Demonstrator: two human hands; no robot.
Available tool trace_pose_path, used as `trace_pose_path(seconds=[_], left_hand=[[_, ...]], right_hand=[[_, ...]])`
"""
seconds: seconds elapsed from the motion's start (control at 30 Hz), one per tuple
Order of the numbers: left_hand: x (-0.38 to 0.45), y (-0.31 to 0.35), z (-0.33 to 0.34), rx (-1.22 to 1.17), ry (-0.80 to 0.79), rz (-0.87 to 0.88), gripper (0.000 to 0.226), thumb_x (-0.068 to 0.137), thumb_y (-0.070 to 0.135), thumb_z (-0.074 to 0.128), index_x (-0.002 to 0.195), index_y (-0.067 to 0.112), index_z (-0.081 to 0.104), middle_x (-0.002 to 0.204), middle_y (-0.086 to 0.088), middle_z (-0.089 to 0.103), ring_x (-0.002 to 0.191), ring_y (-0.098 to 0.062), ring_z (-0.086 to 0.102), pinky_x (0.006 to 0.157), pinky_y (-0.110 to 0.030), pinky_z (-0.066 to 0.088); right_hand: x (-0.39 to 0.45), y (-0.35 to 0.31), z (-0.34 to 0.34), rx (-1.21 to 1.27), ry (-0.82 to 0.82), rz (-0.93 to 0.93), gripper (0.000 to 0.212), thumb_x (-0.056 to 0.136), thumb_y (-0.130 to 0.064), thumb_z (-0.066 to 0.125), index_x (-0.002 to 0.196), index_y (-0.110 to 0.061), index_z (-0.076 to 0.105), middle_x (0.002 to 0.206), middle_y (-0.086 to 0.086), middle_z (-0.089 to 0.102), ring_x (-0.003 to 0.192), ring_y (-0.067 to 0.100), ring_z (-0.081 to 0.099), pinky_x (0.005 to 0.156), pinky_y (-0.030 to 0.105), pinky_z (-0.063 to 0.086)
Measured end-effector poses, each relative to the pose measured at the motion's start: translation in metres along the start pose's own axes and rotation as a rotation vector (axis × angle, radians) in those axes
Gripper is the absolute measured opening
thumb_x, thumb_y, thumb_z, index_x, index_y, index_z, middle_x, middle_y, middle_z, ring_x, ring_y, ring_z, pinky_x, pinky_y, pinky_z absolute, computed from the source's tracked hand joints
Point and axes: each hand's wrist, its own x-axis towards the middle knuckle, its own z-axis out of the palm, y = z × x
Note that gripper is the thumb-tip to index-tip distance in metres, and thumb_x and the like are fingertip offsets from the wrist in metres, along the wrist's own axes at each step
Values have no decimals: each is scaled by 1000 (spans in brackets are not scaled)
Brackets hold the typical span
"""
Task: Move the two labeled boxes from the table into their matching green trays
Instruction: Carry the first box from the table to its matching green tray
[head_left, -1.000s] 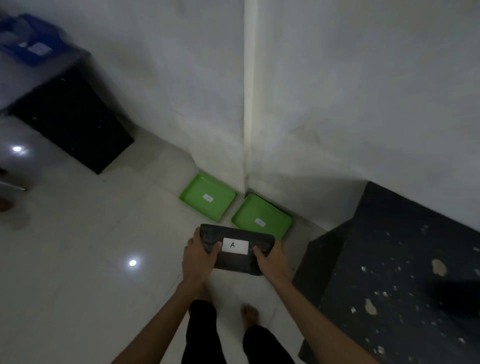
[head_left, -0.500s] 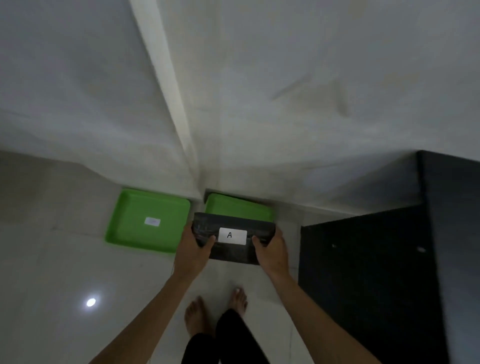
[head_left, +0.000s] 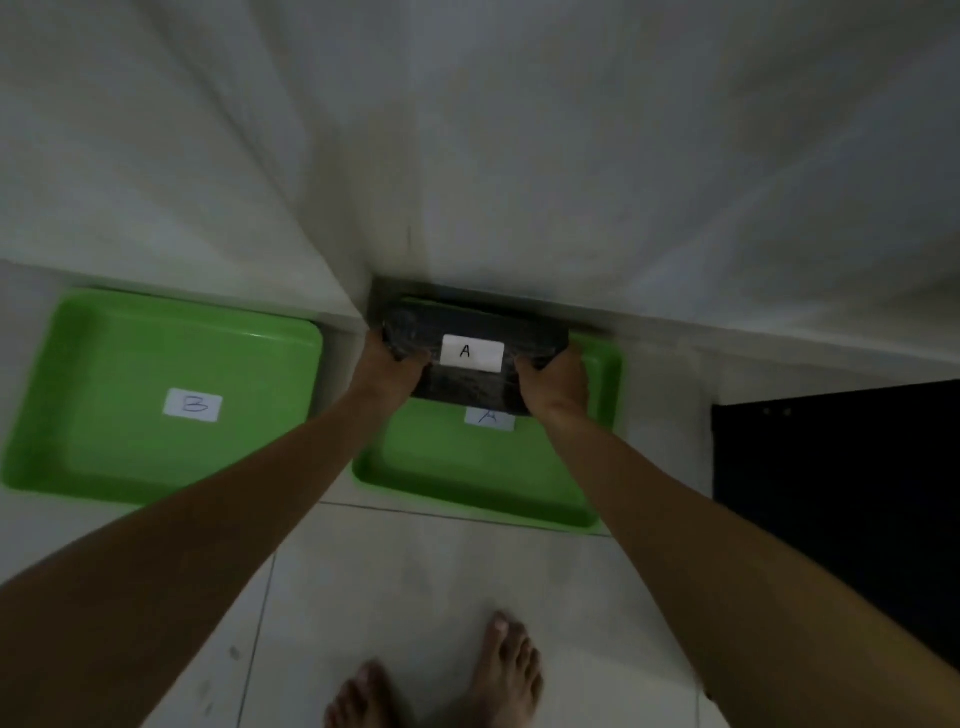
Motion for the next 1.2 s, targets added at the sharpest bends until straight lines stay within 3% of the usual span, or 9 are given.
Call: trace_pose_path(seconds=[0.07, 0.17, 0.3, 0.4, 0.6, 0.73, 0.87, 1.03, 1.2], left_hand=[[12, -16, 8, 43, 15, 18, 49, 89, 12, 68, 132, 0, 49, 128, -18, 62, 113, -32, 60, 95, -40, 51], [23, -34, 17, 27, 80, 62, 36, 87, -1, 62, 121, 6, 52, 110, -6, 63, 103, -25, 63, 73, -16, 49], [25, -45, 24, -16, 187, 91, 41, 94, 0, 53, 134, 6, 47, 124, -6, 58, 115, -21, 54, 92, -16, 42], [22, -47, 24, 17, 251, 111, 42, 93, 4, 56, 134, 8, 47, 128, -14, 59, 118, -30, 56, 101, -38, 49], [18, -25, 13, 84, 171, 70, 45, 92, 6, 60, 134, 8, 45, 129, -16, 60, 116, -31, 59, 100, -42, 51], [-4, 0, -5, 173, 217, 96, 58, 88, 11, 70, 139, 2, 45, 130, -20, 61, 99, -15, 56, 76, 1, 44], [-42, 41, -32, 235, 155, 81, 59, 92, 26, 65, 142, 3, 43, 137, -20, 54, 122, -35, 55, 95, -31, 43], [-137, 119, -81, 384, -12, 134, 41, 95, 23, 61, 132, 5, 56, 129, -19, 62, 117, -35, 59, 88, -25, 36], [-286, 224, -148, 777, -137, 341, 46, 92, 42, 62, 129, 14, 59, 130, -15, 61, 123, -33, 52, 94, -43, 46]], right_hand=[[13, 7, 13, 14, 16, 21, 61, 93, -25, 67, 144, -4, 41, 140, 18, 55, 126, 36, 56, 107, 44, 46], [24, 11, 26, 17, 63, 6, 62, 92, -28, 68, 143, -3, 43, 140, 18, 55, 126, 36, 56, 107, 44, 45], [31, 1, 30, -11, 46, -18, 62, 93, -30, 68, 142, -3, 42, 138, 18, 55, 123, 36, 58, 103, 47, 49], [33, -4, 27, -34, 34, -12, 62, 92, -30, 69, 142, -3, 43, 139, 18, 55, 124, 35, 57, 104, 44, 48], [22, -7, 20, -60, -12, 4, 68, 93, -31, 67, 147, -4, 35, 140, 18, 51, 126, 35, 54, 104, 43, 48], [-2, -16, 2, -183, 20, -25, 70, 92, -36, 66, 146, -6, 33, 141, 20, 45, 129, 38, 48, 102, 49, 48], [-43, -43, -35, -231, -24, -53, 60, 96, -42, 60, 140, -5, 45, 139, 19, 49, 127, 36, 50, 99, 44, 49], [-139, -92, -132, -331, -155, -226, 35, 98, -33, 56, 110, -2, 65, 109, 16, 67, 99, 31, 66, 78, 36, 54], [-265, -154, -252, -547, -177, -336, 45, 97, -39, 54, 127, -5, 58, 128, 17, 57, 119, 34, 56, 94, 42, 51]])
